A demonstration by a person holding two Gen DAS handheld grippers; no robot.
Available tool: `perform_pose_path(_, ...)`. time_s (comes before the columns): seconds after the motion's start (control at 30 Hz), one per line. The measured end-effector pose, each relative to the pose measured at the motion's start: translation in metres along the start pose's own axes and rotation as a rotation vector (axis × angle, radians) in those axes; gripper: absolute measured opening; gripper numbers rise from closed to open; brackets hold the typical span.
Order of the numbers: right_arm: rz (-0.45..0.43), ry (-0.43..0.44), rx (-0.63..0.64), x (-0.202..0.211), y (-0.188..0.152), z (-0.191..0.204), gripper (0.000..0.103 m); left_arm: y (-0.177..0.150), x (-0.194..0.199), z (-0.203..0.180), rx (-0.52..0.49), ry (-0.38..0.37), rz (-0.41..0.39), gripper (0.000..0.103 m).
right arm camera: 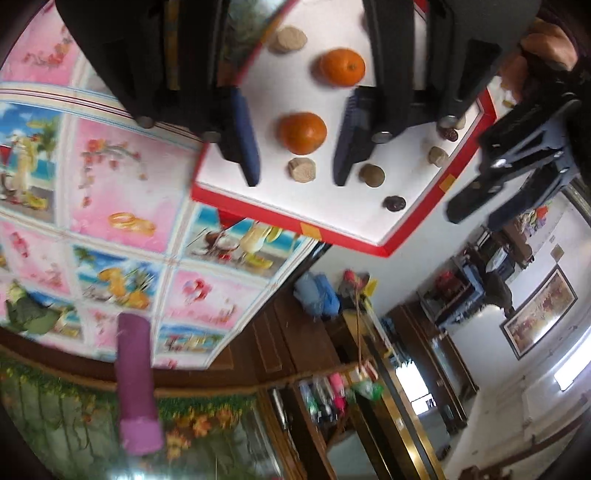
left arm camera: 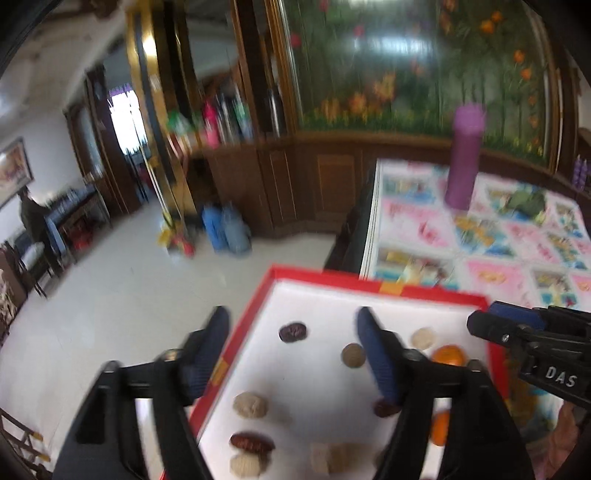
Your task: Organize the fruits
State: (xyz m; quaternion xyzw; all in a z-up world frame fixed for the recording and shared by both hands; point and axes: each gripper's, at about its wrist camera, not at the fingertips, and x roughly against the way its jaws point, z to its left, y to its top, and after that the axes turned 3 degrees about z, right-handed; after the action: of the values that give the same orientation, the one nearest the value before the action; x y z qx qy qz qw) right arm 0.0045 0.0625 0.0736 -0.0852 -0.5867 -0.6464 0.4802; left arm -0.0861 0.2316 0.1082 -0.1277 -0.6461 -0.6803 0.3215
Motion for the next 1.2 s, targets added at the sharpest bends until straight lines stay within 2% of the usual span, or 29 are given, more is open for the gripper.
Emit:
perform_pose_path(0.1, -0.124, -0.014, 0.021, 0.042, -0.011, -0.001, 0.055, -0.007, 0.054, -0.004, 0.008, 0.027, -0.164, 0.087)
perform_pose_path(0.13, -0.162, -0.018, 0.027, 0.055, -0.015, 0.0, 0.06, -0.01, 0.068, -0.005, 0.014, 0.032, -0.203, 0.097)
perform_pose_path(0.17, -0.21, -0.019, 0.032, 0.071, -0.02, 0.001, 0.064, -0.014, 0.087, -0.006, 0.026, 0.036, -0.253, 0.103)
perform_pose_path(0.23, -0.308, -0.018, 0.037, 0.099, -0.031, 0.004, 0.083, -0.018, 0.109, -0.006, 0.051, 0.024, -0.322, 0.103)
perform_pose_path(0.27, -0.35, -0.022, 0.041, 0.11, -0.037, 0.005, 0.086, -0.022, 0.118, -0.007, 0.053, 0.022, -0.351, 0.103)
perform_pose_path(0.33, -0.445, -0.042, 0.055, 0.132, -0.049, 0.011, 0.1, -0.028, 0.135, -0.014, 0.038, 0.062, -0.419, 0.103)
perform_pose_path(0.37, -0.482, -0.047, 0.068, 0.141, -0.054, 0.014, 0.103, -0.031, 0.14, -0.017, 0.027, 0.091, -0.434, 0.103)
perform_pose_path(0.4, -0.494, -0.044, 0.081, 0.146, -0.058, 0.017, 0.103, -0.03, 0.141, -0.02, 0.015, 0.104, -0.415, 0.103)
perform_pose_path(0.5, -0.463, -0.024, 0.105, 0.15, -0.065, 0.022, 0.103, -0.028, 0.132, -0.018, 0.032, 0.078, -0.307, 0.103)
perform_pose_path(0.7, -0.409, -0.002, 0.062, 0.147, -0.072, 0.023, 0.103, -0.027, 0.109, -0.004, 0.07, 0.221, -0.21, 0.103)
perform_pose_path(0.87, -0.368, -0.025, 0.071, 0.136, -0.071, 0.031, 0.103, -0.03, 0.102, 0.019, 0.14, 0.212, -0.167, 0.103)
perform_pose_path(1.07, -0.346, -0.064, 0.115, 0.129, -0.073, 0.05, 0.103, -0.041, 0.108, 0.033, 0.176, 0.221, -0.155, 0.103)
perform_pose_path(1.2, -0.325, -0.056, 0.116, 0.124, -0.072, 0.057, 0.103, -0.044, 0.105, 0.04, 0.188, 0.225, -0.139, 0.103)
